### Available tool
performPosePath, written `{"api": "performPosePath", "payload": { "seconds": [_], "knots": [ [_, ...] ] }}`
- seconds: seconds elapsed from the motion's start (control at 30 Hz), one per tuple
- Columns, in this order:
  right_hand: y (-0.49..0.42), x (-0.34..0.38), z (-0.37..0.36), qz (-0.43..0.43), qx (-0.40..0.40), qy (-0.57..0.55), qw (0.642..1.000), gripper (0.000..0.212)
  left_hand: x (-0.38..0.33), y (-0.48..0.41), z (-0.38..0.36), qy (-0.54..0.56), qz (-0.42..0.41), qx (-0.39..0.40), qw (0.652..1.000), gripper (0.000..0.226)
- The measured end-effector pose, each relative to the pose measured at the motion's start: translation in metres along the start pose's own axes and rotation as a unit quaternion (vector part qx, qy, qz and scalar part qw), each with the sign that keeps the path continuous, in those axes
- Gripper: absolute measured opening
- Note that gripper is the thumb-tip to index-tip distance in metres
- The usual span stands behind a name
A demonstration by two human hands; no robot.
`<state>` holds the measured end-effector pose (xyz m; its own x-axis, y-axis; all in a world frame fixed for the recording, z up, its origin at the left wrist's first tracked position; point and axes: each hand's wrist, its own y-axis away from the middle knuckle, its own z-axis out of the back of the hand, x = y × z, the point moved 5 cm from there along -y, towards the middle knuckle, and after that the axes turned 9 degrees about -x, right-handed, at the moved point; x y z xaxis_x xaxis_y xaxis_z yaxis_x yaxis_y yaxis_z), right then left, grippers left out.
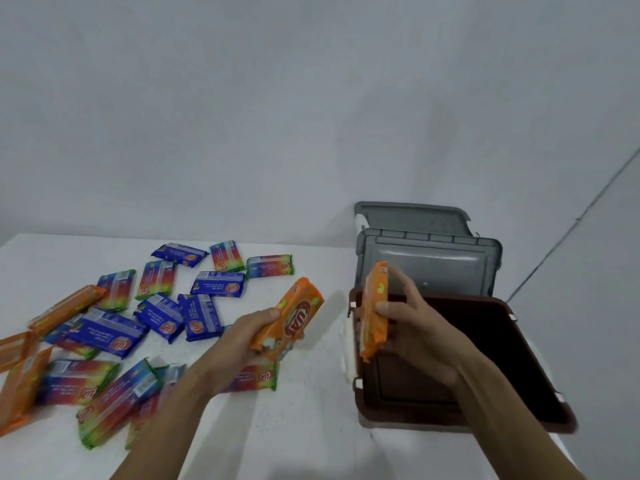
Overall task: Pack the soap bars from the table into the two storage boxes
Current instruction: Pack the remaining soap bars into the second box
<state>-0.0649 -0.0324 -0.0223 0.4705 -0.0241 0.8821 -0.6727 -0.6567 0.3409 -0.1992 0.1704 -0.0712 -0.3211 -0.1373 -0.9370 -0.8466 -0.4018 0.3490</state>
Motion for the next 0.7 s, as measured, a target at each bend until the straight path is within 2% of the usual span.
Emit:
{"api": "performPosePath", "payload": {
  "seconds": [0.07, 0.17, 0.2, 0.37, 0.5, 0.57, 0.7],
  "knots": [
    [0.002, 0.007, 0.014, 0.008, -0.037, 0.015, 0.999, 0.092, -0.011, -0.007, -0.024, 0.029, -0.003, 0.008, 1.000, 0.054],
    [0.005, 0.016, 0.032, 0.003, -0.063, 0.014, 0.998, 0.049, -0.021, -0.020, -0.055, 0.045, -0.005, 0.000, 0.999, 0.045],
    [0.005, 0.016, 0.041, -0.002, -0.078, 0.013, 0.997, 0.042, -0.022, -0.025, -0.063, 0.049, -0.008, -0.010, 0.999, 0.044],
    [0.004, 0.011, 0.089, -0.025, -0.167, 0.030, 0.985, 0.047, -0.035, -0.040, -0.099, 0.049, -0.034, -0.011, 0.998, 0.043],
    [0.001, -0.002, 0.122, -0.050, -0.215, 0.063, 0.973, 0.043, -0.037, -0.047, -0.116, 0.031, -0.050, -0.025, 0.998, 0.043],
    [-0.002, -0.009, 0.133, -0.069, -0.211, 0.085, 0.971, 0.039, -0.035, -0.050, -0.120, 0.012, -0.053, -0.045, 0.997, 0.043],
    [-0.011, -0.016, 0.138, -0.090, -0.146, 0.147, 0.974, 0.024, -0.034, -0.056, -0.122, -0.009, -0.060, -0.074, 0.995, 0.044]
  ]
}}
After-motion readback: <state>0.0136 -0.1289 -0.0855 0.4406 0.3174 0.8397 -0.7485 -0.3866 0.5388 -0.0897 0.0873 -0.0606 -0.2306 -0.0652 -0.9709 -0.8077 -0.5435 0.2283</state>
